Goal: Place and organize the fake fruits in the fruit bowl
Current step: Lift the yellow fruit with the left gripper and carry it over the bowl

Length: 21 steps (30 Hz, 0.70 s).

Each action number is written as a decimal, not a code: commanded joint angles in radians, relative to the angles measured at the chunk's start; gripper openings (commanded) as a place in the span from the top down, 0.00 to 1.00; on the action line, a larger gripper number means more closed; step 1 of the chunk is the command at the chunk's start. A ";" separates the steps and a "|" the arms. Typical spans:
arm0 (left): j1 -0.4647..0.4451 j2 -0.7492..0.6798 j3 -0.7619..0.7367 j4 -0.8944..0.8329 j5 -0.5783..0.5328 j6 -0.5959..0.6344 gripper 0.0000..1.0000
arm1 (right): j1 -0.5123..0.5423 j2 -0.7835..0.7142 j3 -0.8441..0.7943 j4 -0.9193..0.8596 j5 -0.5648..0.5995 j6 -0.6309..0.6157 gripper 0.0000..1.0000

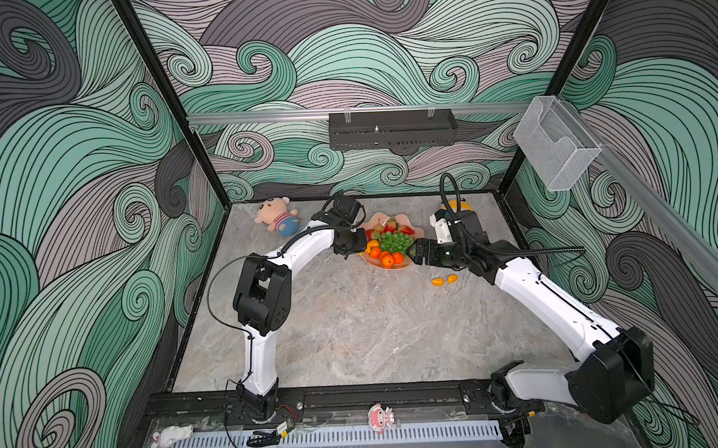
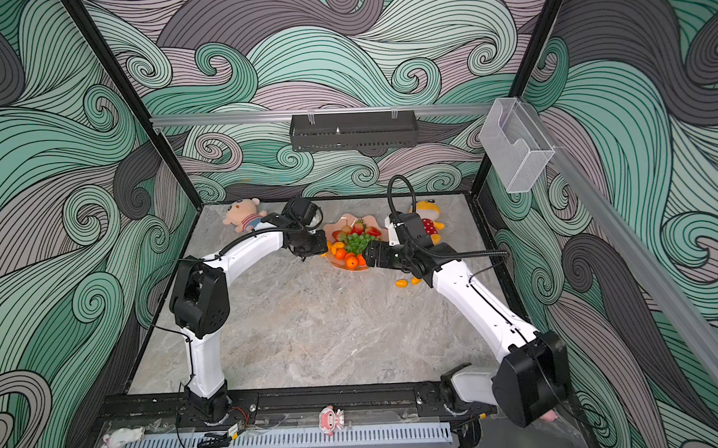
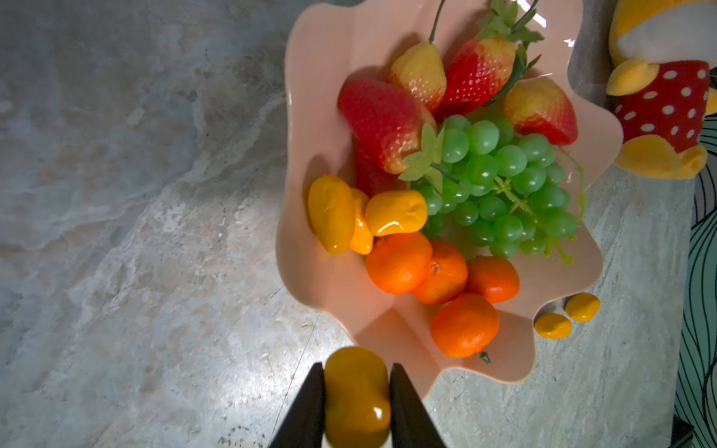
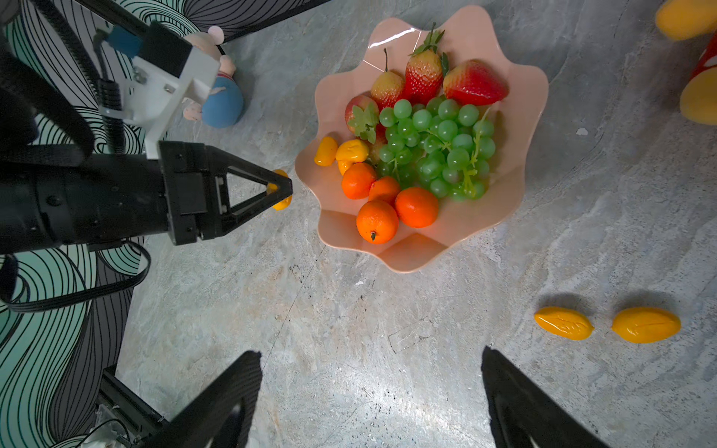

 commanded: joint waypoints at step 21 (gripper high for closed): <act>-0.007 0.138 0.146 -0.017 -0.040 0.038 0.63 | -0.032 -0.061 -0.020 -0.021 -0.006 -0.013 0.11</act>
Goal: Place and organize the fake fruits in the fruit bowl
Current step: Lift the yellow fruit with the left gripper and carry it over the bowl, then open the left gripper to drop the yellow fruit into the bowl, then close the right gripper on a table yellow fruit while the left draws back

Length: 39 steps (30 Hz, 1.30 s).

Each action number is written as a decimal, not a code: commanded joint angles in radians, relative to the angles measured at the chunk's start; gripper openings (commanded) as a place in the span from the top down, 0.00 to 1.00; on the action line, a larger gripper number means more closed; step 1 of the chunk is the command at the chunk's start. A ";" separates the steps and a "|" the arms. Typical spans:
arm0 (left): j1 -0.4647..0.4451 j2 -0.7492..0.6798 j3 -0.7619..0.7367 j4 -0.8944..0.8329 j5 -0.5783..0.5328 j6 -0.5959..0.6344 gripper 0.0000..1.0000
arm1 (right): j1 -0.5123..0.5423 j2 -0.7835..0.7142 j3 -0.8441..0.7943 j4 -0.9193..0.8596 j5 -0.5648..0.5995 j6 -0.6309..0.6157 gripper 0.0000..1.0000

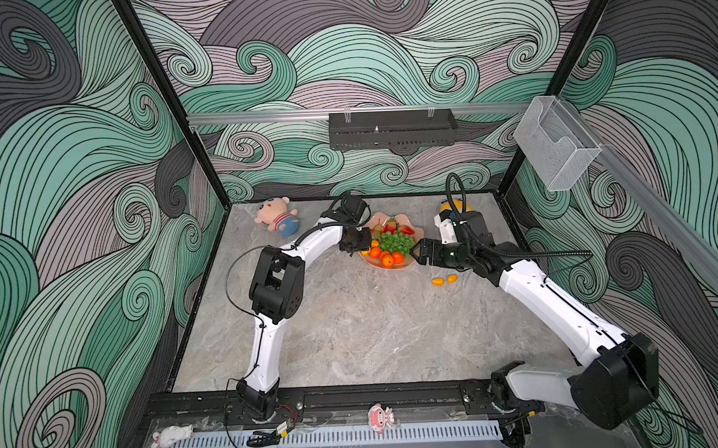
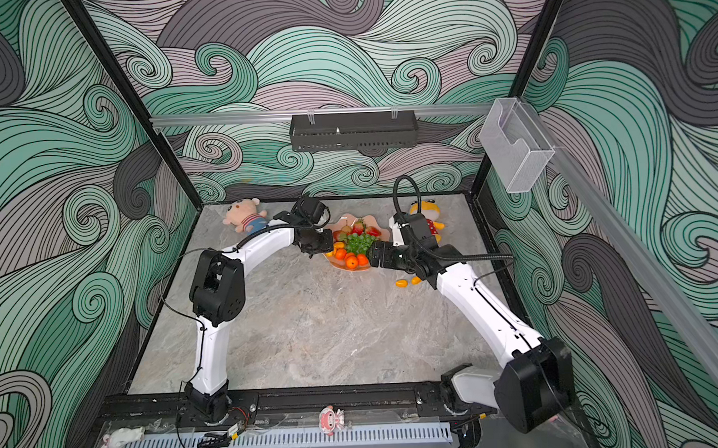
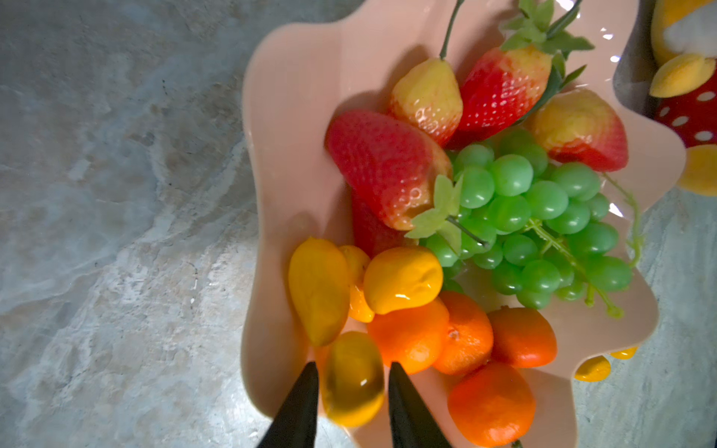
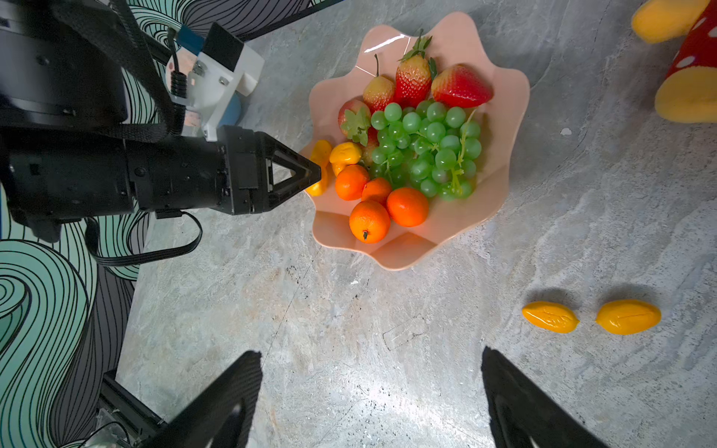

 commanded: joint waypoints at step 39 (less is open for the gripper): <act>-0.360 -0.797 -0.845 0.429 -0.145 -0.041 0.50 | -0.035 -0.027 -0.141 -0.253 0.405 0.245 0.30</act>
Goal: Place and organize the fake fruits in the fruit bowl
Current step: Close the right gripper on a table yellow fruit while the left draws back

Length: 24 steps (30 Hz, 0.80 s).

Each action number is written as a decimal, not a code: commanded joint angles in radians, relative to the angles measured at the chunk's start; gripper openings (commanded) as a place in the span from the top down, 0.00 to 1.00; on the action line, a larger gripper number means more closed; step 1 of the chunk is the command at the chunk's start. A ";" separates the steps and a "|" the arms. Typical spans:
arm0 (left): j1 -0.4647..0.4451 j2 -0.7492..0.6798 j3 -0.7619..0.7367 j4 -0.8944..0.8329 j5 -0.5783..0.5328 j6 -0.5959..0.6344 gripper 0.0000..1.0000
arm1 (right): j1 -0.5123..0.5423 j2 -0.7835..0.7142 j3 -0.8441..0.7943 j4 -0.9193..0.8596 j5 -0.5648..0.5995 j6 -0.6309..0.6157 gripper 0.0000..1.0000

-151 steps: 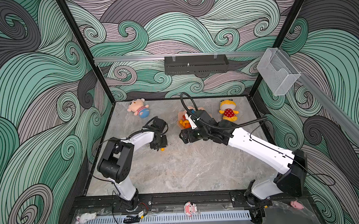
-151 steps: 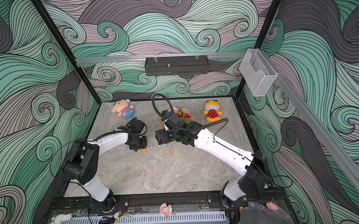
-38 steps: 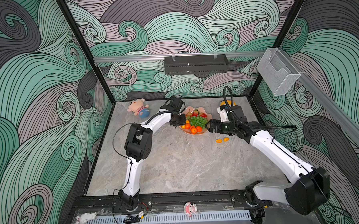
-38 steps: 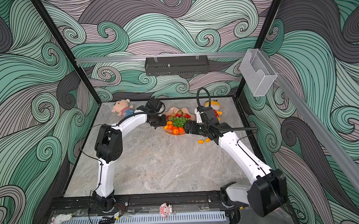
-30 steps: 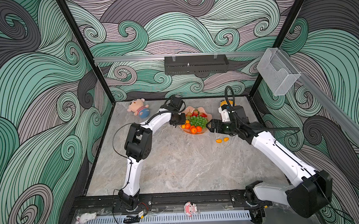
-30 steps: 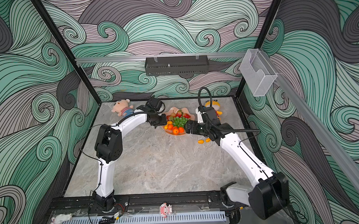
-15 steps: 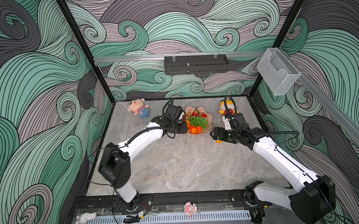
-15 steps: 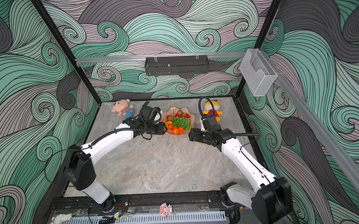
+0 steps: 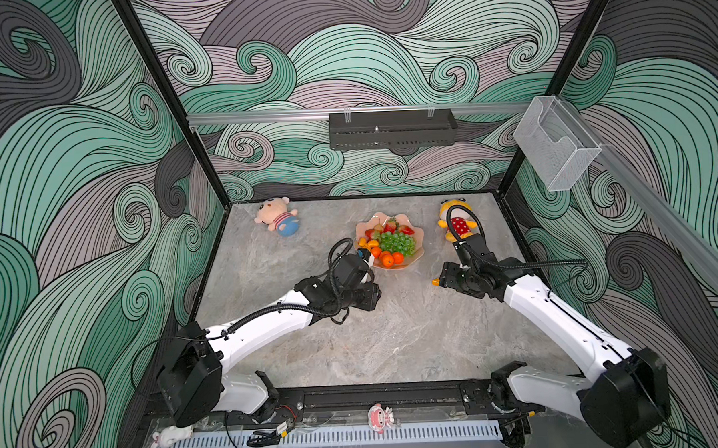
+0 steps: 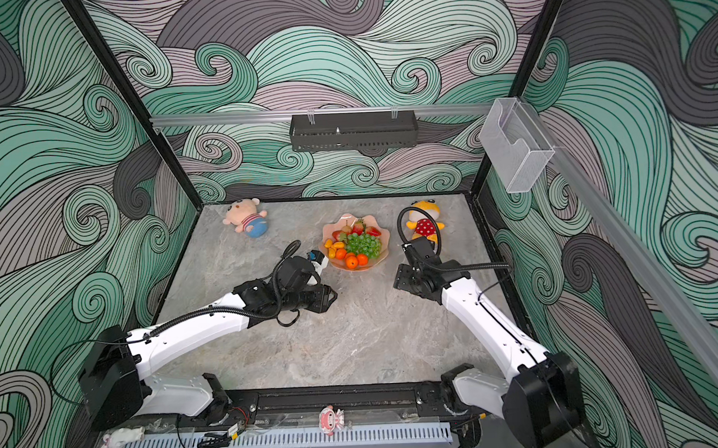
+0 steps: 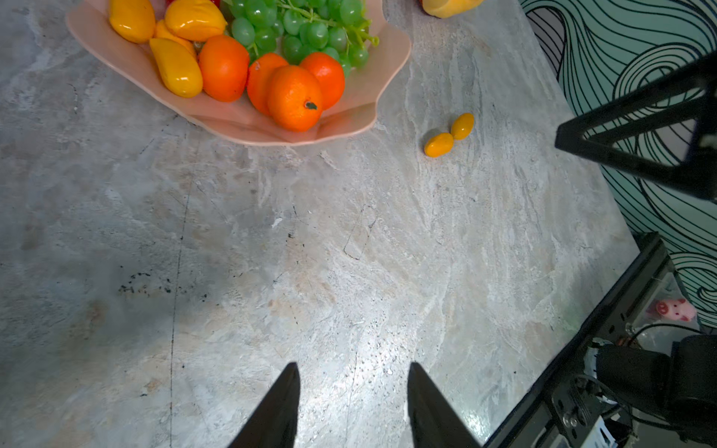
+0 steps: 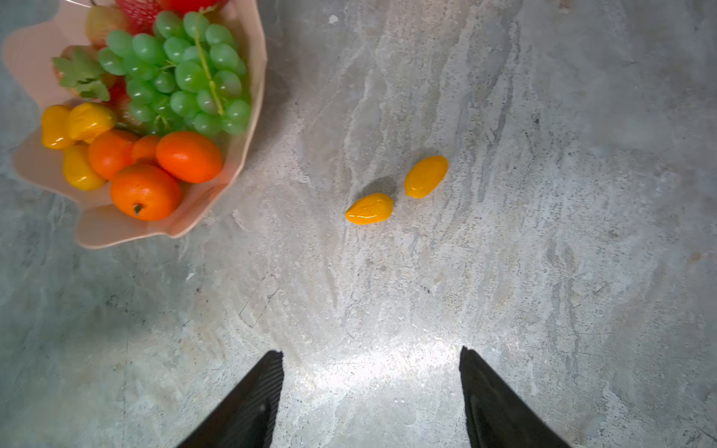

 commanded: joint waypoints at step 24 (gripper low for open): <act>-0.054 0.094 0.049 0.212 0.070 0.091 0.36 | -0.173 0.485 0.199 0.024 -0.026 0.119 0.44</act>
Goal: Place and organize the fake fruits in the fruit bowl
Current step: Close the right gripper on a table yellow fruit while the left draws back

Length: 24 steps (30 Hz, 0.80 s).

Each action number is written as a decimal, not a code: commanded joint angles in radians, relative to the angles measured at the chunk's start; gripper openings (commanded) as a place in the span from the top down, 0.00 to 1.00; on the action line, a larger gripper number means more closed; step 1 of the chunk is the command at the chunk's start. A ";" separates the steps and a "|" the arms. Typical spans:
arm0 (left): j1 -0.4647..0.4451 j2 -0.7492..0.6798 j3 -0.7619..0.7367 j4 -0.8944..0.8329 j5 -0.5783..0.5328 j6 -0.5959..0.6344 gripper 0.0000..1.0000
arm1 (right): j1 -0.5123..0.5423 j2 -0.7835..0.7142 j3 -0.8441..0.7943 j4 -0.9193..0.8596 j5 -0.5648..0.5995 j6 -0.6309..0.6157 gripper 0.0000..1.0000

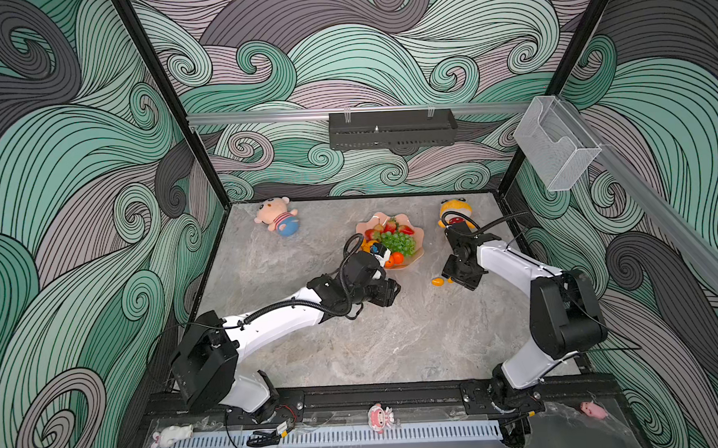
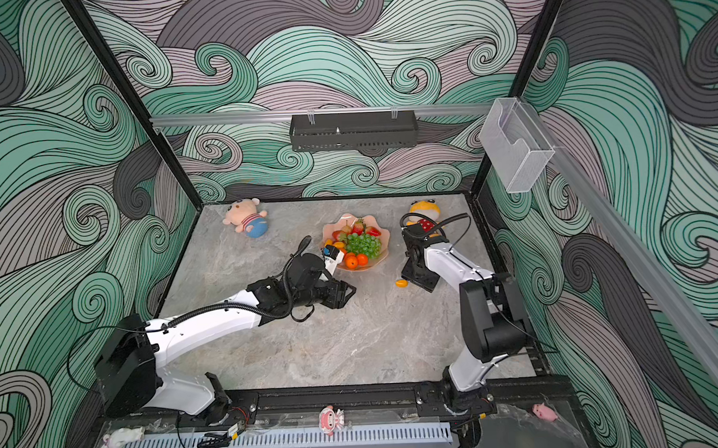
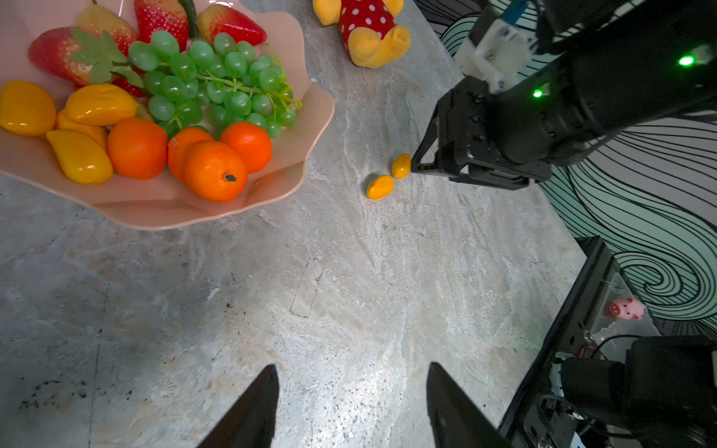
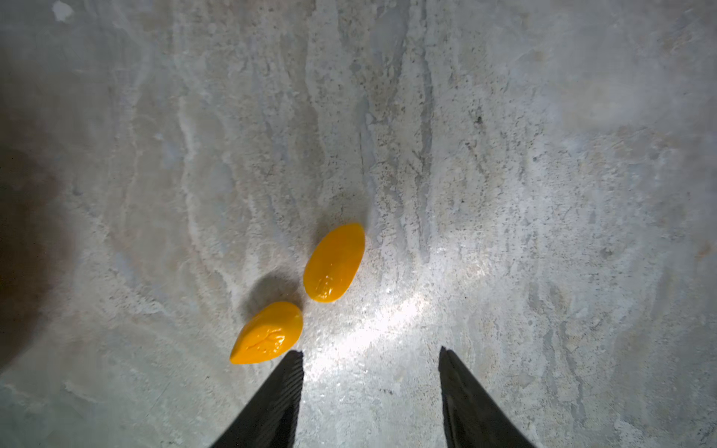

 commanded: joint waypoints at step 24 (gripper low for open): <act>-0.015 0.030 0.033 0.009 0.022 0.045 0.38 | -0.057 0.194 0.115 0.024 -0.068 -0.017 0.58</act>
